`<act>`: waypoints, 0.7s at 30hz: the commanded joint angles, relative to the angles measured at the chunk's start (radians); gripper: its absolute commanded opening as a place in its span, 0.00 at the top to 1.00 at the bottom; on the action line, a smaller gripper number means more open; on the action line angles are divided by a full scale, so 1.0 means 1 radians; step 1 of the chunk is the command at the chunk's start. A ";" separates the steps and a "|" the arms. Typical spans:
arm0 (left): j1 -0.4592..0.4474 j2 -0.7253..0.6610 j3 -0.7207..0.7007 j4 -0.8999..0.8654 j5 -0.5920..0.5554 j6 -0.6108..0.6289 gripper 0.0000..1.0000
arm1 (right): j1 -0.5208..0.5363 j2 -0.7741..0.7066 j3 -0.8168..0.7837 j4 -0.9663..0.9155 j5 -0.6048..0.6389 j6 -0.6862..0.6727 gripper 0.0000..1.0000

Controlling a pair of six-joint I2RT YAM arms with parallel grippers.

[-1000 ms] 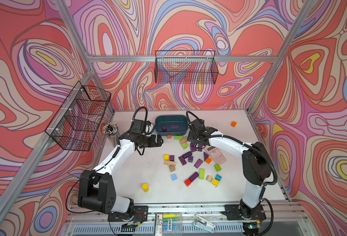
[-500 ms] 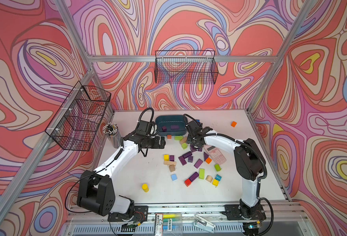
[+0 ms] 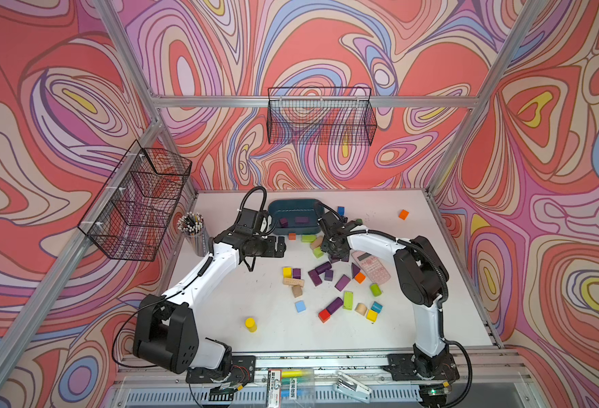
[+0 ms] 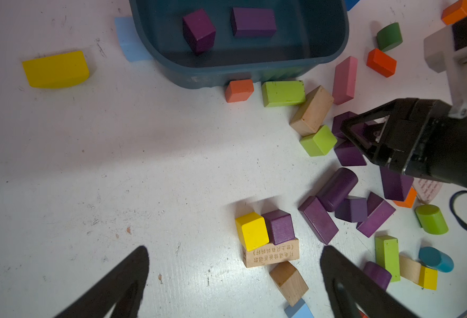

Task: Pick purple bricks into the storage bin
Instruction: Pick up the building block from the center of the board.

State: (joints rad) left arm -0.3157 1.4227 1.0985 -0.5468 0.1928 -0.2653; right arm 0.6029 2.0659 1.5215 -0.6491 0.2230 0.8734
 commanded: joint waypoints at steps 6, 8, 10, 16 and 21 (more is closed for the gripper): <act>-0.005 -0.001 0.017 -0.033 0.025 0.009 0.00 | -0.010 0.052 0.052 -0.011 0.024 -0.014 0.56; -0.005 -0.001 0.017 -0.032 0.024 0.009 0.00 | -0.011 0.054 0.052 -0.013 0.030 -0.019 0.59; -0.005 0.003 0.019 -0.034 0.026 0.009 0.00 | -0.011 0.056 0.050 -0.015 0.030 -0.019 0.60; -0.005 0.011 0.024 -0.039 0.029 0.008 0.00 | -0.011 0.045 0.042 -0.012 0.036 -0.019 0.67; -0.004 0.014 0.024 -0.040 0.031 0.007 0.00 | -0.011 0.027 0.040 -0.010 0.049 -0.033 0.72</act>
State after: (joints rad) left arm -0.3153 1.4231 1.0985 -0.5503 0.2134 -0.2657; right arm 0.5961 2.1090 1.5543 -0.6456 0.2436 0.8398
